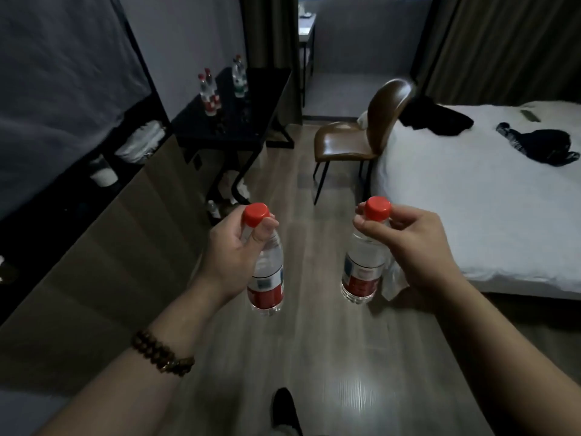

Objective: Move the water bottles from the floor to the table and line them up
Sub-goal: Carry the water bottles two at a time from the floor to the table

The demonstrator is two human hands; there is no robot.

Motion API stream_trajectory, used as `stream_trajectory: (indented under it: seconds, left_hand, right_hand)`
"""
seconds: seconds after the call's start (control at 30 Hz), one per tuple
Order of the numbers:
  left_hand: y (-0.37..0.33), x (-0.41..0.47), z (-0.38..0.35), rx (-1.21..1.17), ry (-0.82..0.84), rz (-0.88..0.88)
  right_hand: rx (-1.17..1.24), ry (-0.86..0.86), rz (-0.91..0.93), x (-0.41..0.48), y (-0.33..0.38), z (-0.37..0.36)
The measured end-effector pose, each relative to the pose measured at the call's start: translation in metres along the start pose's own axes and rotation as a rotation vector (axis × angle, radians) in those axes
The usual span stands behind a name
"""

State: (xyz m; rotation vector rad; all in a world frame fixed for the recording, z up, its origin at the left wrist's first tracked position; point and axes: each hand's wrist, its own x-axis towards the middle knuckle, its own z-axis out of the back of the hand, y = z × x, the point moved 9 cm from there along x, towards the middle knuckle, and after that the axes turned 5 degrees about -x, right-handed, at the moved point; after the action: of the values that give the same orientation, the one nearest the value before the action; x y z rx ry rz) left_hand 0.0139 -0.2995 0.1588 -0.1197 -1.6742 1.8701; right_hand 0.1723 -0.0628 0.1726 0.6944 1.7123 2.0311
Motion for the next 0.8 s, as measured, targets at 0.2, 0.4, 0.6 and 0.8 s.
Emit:
stream_trajectory:
  seconds: [0.2, 0.4, 0.6, 0.8]
  left_hand:
    - [0.03, 0.131, -0.009, -0.01, 0.068, -0.022]
    - [0.062, 0.246, -0.028, -0.005, 0.059, -0.033]
    - [0.118, 0.354, -0.059, -0.026, 0.042, 0.019]
    - [0.145, 0.47, -0.074, 0.022, -0.048, 0.036]
  right_hand:
    - [0.005, -0.076, 0.003, 0.107, 0.014, -0.014]
    - [0.016, -0.131, 0.024, 0.221, 0.002, -0.017]
    - [-0.028, -0.112, 0.034, 0.352, -0.051, -0.012]
    - [-0.002, -0.036, 0.024, 0.497, -0.077, -0.01]
